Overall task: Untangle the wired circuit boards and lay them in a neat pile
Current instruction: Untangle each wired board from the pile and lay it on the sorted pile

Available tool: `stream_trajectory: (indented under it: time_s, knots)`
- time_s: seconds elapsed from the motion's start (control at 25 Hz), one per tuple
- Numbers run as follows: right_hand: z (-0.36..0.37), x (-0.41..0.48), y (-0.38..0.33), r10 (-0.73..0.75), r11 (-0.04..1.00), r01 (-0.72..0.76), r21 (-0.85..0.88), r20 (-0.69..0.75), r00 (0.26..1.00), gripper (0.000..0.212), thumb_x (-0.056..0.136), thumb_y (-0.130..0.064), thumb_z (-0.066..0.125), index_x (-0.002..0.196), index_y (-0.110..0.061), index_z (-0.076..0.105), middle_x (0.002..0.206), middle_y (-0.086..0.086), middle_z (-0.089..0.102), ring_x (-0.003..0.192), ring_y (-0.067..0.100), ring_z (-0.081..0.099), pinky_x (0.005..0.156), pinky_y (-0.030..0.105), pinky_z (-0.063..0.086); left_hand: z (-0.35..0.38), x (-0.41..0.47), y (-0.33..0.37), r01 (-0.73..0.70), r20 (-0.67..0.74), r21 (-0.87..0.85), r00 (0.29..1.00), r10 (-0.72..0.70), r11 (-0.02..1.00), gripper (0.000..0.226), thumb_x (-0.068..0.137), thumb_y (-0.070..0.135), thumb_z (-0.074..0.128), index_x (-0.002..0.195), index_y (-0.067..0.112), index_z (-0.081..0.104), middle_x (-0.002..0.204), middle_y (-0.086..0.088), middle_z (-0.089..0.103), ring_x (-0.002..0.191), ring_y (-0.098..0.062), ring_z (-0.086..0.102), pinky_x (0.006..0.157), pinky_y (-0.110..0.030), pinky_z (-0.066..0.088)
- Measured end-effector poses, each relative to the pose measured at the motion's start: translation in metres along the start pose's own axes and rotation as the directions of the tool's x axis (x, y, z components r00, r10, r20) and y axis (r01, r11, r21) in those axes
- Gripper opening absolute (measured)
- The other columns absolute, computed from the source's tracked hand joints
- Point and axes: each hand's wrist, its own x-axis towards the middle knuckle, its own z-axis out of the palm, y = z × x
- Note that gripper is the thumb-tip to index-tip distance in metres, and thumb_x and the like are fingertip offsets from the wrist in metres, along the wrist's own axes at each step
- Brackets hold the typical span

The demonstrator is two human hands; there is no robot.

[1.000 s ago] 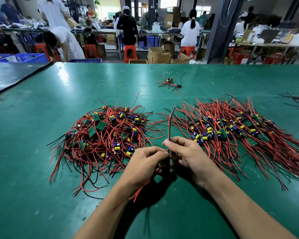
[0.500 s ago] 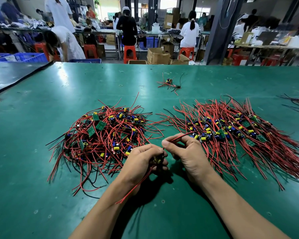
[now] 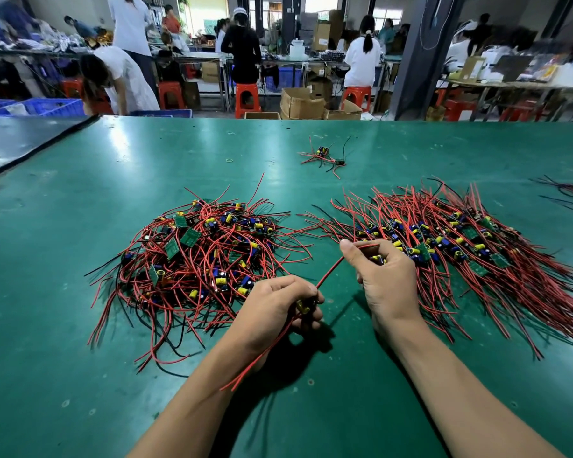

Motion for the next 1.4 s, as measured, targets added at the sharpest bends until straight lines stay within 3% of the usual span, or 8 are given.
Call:
stream_trajectory:
  time_s: [0.12,0.28,0.56,0.72,0.84,1.0,1.28,1.4]
  knots:
    - [0.001,-0.001,-0.005,0.068,0.995,-0.068,0.071,0.009,0.998,0.022,0.081,-0.031,0.08,0.07,-0.017,0.067,0.047,-0.011,0.053,0.04,0.005,0.042,0.043,0.016,0.033,-0.001,0.001,-0.001,-0.004,-0.018,-0.015,1.0,0.004,1.0,0.025,0.091,-0.003,0.052,0.07,0.0,0.065,0.057,-0.012,0.062,0.046,-0.02,0.059,0.041,-0.017,0.042]
    - [-0.004,0.005,-0.016,0.37,0.819,-0.435,0.373,0.234,0.899,0.038,0.077,-0.047,0.069,0.06,-0.015,0.057,0.05,-0.004,0.036,0.033,0.006,0.03,0.035,0.017,0.027,-0.002,0.0,-0.003,-0.018,-0.032,-0.059,0.999,0.016,0.998,0.02,0.09,-0.004,0.051,0.074,-0.002,0.062,0.058,-0.008,0.063,0.046,-0.019,0.059,0.042,-0.018,0.042]
    - [-0.007,0.008,-0.012,0.449,0.782,-0.542,0.307,0.323,0.833,0.044,0.084,-0.051,0.066,0.064,-0.015,0.052,0.052,-0.004,0.033,0.035,0.007,0.027,0.035,0.019,0.027,-0.003,0.001,-0.003,-0.021,-0.025,-0.047,0.999,0.02,0.999,0.02,0.09,-0.003,0.051,0.073,-0.002,0.062,0.06,-0.009,0.063,0.049,-0.02,0.06,0.045,-0.02,0.044]
    - [-0.007,0.004,-0.008,0.393,0.82,-0.507,0.266,0.381,0.837,0.048,0.074,-0.056,0.073,0.082,-0.008,0.07,0.062,-0.005,0.053,0.045,0.008,0.042,0.039,0.02,0.036,-0.006,0.003,-0.003,-0.01,-0.064,-0.118,0.998,0.003,0.993,0.019,0.092,0.001,0.052,0.077,-0.001,0.064,0.063,-0.014,0.063,0.053,-0.022,0.061,0.052,-0.023,0.049]
    - [-0.006,-0.005,-0.01,0.346,0.842,-0.521,0.139,0.601,0.721,0.046,0.064,-0.046,0.084,0.098,-0.015,0.078,0.078,-0.006,0.067,0.055,0.008,0.053,0.044,0.019,0.042,-0.004,0.004,-0.004,-0.005,-0.062,-0.14,0.998,-0.004,0.99,0.017,0.095,0.006,0.053,0.085,-0.002,0.064,0.064,-0.014,0.064,0.053,-0.021,0.061,0.052,-0.023,0.052]
    - [0.003,-0.019,-0.011,0.375,0.841,-0.54,0.04,0.676,0.635,0.039,0.072,-0.037,0.082,0.105,-0.017,0.077,0.089,0.003,0.074,0.062,0.013,0.064,0.053,0.021,0.052,-0.005,0.003,-0.006,-0.034,-0.059,-0.051,0.998,0.031,0.998,0.017,0.095,0.006,0.055,0.09,-0.001,0.07,0.068,-0.018,0.067,0.053,-0.021,0.064,0.051,-0.024,0.054]
    - [0.006,-0.017,-0.013,0.408,0.841,-0.532,0.104,0.525,0.747,0.007,0.085,-0.013,0.073,0.078,-0.015,0.074,0.059,0.0,0.053,0.043,0.007,0.044,0.04,0.017,0.033,-0.002,0.008,-0.012,-0.074,-0.098,0.163,0.991,0.091,0.984,0.021,0.091,0.007,0.058,0.072,0.007,0.067,0.063,-0.014,0.067,0.058,-0.023,0.06,0.056,-0.026,0.047]
    - [0.007,-0.009,-0.014,0.427,0.815,-0.526,0.243,0.363,0.828,0.015,0.088,-0.004,0.068,0.077,-0.012,0.063,0.078,0.005,0.061,0.04,0.005,0.04,0.037,0.017,0.032,-0.001,0.007,-0.012,-0.069,-0.072,0.192,0.994,0.084,0.979,0.022,0.09,0.008,0.059,0.07,0.01,0.066,0.061,-0.01,0.066,0.056,-0.021,0.058,0.057,-0.026,0.045]
